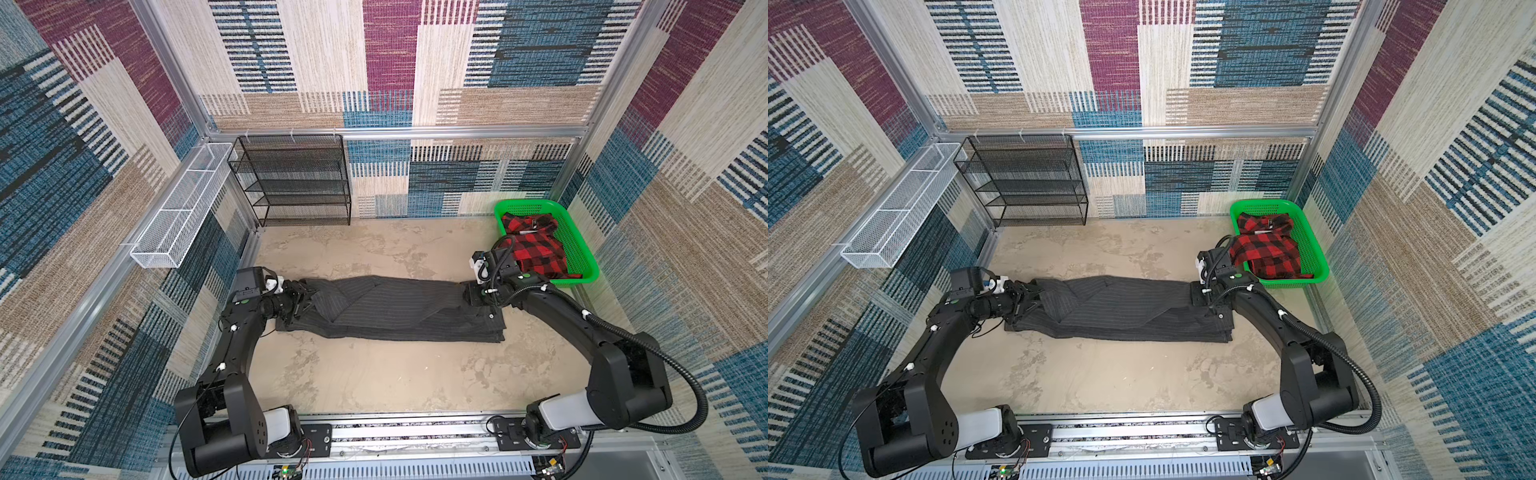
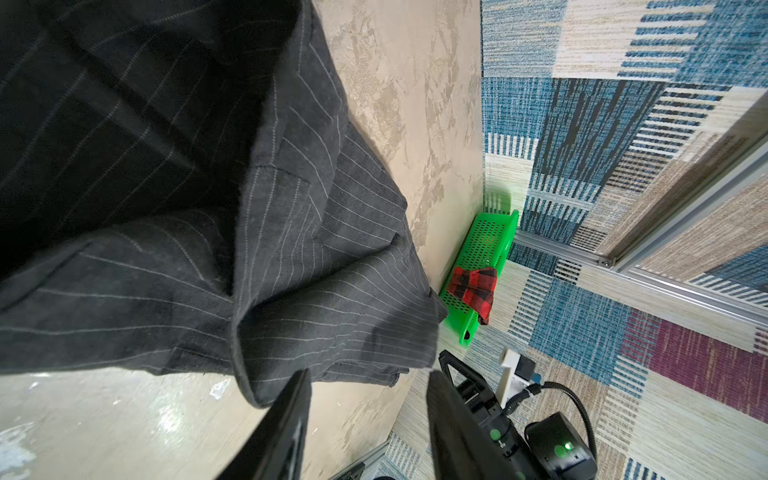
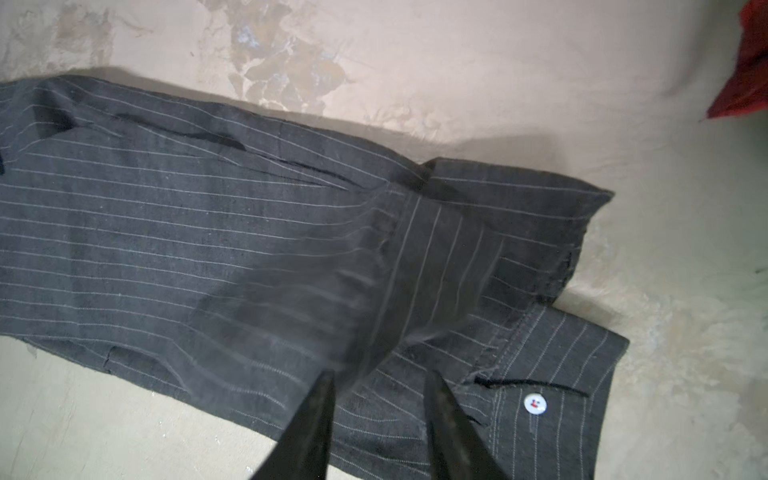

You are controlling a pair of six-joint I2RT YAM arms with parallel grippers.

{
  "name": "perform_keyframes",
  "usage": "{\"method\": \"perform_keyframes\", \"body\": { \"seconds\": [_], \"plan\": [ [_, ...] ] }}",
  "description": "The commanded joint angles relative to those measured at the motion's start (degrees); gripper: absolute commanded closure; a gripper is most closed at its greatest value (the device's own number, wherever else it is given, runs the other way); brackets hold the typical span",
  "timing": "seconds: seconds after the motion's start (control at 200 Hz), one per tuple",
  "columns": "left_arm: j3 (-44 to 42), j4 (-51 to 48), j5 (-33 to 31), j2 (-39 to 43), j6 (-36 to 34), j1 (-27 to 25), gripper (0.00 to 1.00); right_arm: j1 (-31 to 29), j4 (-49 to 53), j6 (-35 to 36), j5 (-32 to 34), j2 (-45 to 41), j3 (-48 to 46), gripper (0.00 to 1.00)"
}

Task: Fold and stack the long sleeve shirts

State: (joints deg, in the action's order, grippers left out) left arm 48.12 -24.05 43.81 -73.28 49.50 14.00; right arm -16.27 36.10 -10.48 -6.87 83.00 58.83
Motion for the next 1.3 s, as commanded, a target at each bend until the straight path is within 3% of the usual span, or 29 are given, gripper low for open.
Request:
{"method": "perform_keyframes", "body": {
  "seconds": [0.0,0.14,0.326,0.446,0.581,0.731,0.821,1.072,1.297],
  "plan": [
    [0.5,-2.3,-0.2,1.1,-1.2,0.1,0.51,0.0,3.4,-2.2,2.4,0.0,1.9,0.50],
    [1.6,-6.8,-3.2,2.9,-4.0,0.2,0.51,0.0,5.9,-2.8,2.7,-0.9,4.3,0.46],
    [3.4,-12.2,-9.4,6.1,-6.5,0.4,0.51,0.0,5.3,-3.1,-0.5,-1.1,4.8,0.47],
    [3.5,-12.9,-12.3,8.0,-6.5,0.4,0.51,0.0,5.6,-4.8,3.0,-1.3,3.3,0.48],
    [3.5,-13.1,-12.0,7.8,-6.4,0.4,0.51,-0.2,5.1,-7.2,3.3,-5.9,-1.2,0.49],
    [2.9,-12.8,-11.4,7.8,-6.0,0.4,0.51,-2.6,8.4,-9.6,8.5,-8.8,-4.2,0.49],
    [2.6,-12.6,-11.2,8.4,-5.6,0.4,0.52,-5.0,9.4,-10.8,11.3,-8.5,-5.3,0.48],
    [1.9,-13.1,-11.4,11.0,-4.9,0.4,0.52,-9.6,3.5,-13.2,16.8,-5.1,-8.3,0.35],
    [1.7,-12.4,-11.1,10.8,-4.5,0.4,0.52,-10.4,0.2,-14.8,19.6,-2.1,-7.8,0.33]
  ]
}}
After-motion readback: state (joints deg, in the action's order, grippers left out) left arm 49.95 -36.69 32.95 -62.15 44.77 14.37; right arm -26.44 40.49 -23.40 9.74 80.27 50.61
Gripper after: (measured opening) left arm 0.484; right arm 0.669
